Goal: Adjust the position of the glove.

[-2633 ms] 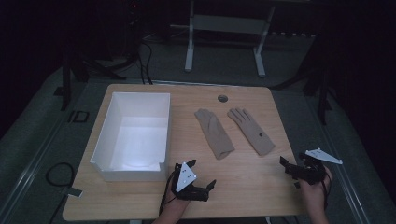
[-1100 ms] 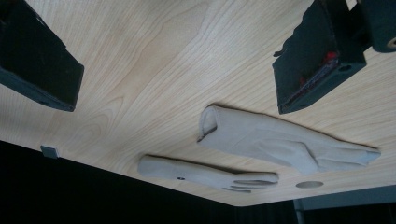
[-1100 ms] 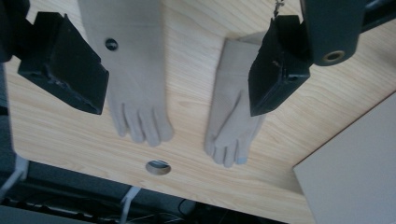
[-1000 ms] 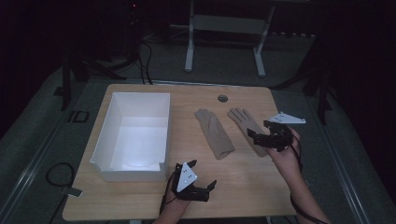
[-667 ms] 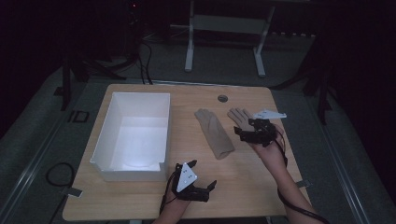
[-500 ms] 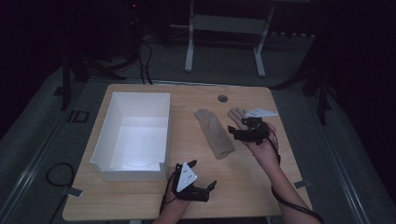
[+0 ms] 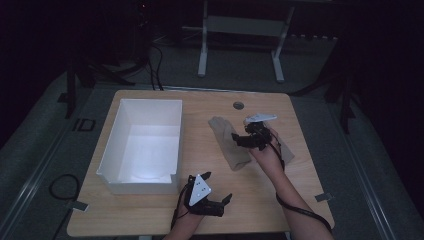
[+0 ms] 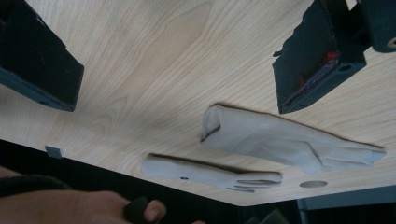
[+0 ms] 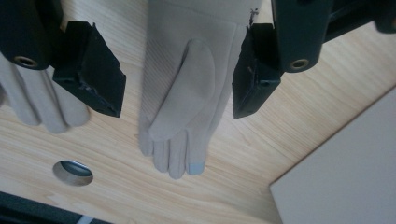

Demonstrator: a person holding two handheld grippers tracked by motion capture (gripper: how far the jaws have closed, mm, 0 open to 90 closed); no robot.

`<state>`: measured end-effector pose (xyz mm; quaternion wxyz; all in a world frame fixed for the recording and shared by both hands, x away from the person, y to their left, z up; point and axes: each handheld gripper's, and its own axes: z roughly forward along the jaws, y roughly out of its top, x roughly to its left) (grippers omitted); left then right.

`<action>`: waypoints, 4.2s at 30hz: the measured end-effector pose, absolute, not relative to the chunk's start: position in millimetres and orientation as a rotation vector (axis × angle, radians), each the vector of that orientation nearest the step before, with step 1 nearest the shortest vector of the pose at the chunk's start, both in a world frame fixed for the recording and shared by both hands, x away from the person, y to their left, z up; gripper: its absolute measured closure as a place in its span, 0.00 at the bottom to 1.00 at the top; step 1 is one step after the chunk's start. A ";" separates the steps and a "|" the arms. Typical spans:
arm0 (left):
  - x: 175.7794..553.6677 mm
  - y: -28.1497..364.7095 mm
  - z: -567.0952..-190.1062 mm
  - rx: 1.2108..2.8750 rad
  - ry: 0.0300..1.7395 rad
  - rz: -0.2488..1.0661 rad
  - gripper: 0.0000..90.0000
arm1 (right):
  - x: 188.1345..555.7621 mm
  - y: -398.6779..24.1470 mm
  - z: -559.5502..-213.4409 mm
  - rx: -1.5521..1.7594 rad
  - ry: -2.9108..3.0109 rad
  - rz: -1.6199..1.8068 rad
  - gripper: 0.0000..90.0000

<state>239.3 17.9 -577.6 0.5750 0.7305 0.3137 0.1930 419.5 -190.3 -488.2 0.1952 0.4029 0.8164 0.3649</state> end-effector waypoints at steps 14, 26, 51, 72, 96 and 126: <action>239.5 18.3 -577.6 1.708 0.736 0.448 0.02 | 449.1 -170.2 -525.1 1.208 2.328 0.959 0.46; 239.5 18.7 -577.7 1.706 0.735 0.445 0.02 | 458.6 -167.8 -557.3 1.268 2.326 0.867 0.50; 239.7 19.2 -577.7 1.704 0.741 0.443 0.02 | 427.7 -173.1 -504.7 1.343 2.166 1.080 0.88; 238.3 17.8 -577.5 1.712 0.734 0.465 0.02 | 343.4 -201.0 -505.8 1.548 1.940 1.044 0.88; 238.0 17.3 -577.5 1.716 0.725 0.466 0.02 | 331.7 -199.9 -557.8 1.541 1.989 0.998 0.62; 238.8 17.5 -577.6 1.710 0.731 0.456 0.02 | 383.6 -301.1 -487.8 1.175 2.104 1.048 0.60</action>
